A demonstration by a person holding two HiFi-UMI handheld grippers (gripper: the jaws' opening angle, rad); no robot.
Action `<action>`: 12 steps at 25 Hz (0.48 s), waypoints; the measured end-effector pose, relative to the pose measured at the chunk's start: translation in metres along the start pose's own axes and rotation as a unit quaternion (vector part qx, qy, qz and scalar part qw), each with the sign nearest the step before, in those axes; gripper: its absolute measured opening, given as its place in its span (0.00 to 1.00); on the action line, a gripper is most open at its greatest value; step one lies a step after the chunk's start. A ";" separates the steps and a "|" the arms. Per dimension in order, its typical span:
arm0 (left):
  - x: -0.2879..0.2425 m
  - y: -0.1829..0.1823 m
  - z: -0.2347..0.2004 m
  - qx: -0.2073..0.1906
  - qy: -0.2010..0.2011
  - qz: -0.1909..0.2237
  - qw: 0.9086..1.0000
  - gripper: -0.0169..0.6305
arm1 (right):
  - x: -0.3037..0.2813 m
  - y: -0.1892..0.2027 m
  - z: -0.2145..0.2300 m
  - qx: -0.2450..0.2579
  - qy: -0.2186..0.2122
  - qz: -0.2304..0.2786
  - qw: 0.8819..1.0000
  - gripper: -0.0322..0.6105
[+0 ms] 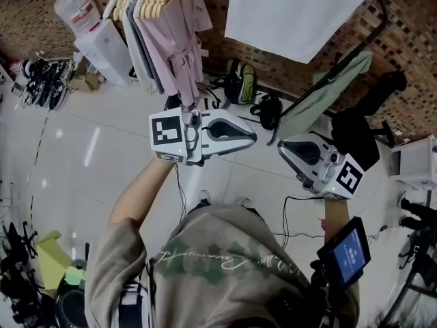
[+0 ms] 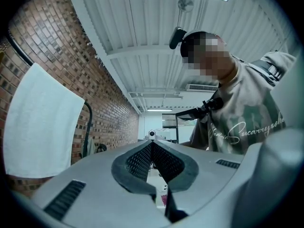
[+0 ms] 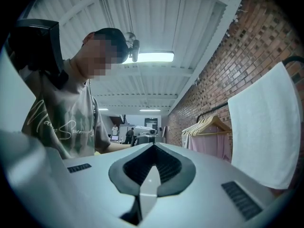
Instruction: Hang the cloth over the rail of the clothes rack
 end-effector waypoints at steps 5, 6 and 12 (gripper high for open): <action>-0.012 0.002 0.002 -0.006 -0.001 -0.003 1.000 0.04 | 0.011 -0.001 -0.002 -0.002 -0.003 0.002 1.000 0.06; -0.014 0.004 0.003 -0.004 -0.001 0.000 1.000 0.03 | 0.013 -0.001 -0.004 -0.007 -0.005 0.005 1.000 0.06; -0.020 0.013 0.007 0.005 -0.005 0.000 1.000 0.03 | 0.021 0.001 -0.010 -0.017 -0.022 0.024 0.999 0.06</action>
Point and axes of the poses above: the fingertips, and each gripper's own axes: x backward along the fingers, z to its right, y out of its underside, the point moved 9 cm from there along x, backward along the fingers, and after that the axes turned 5 degrees about y, right-handed, at the moved point
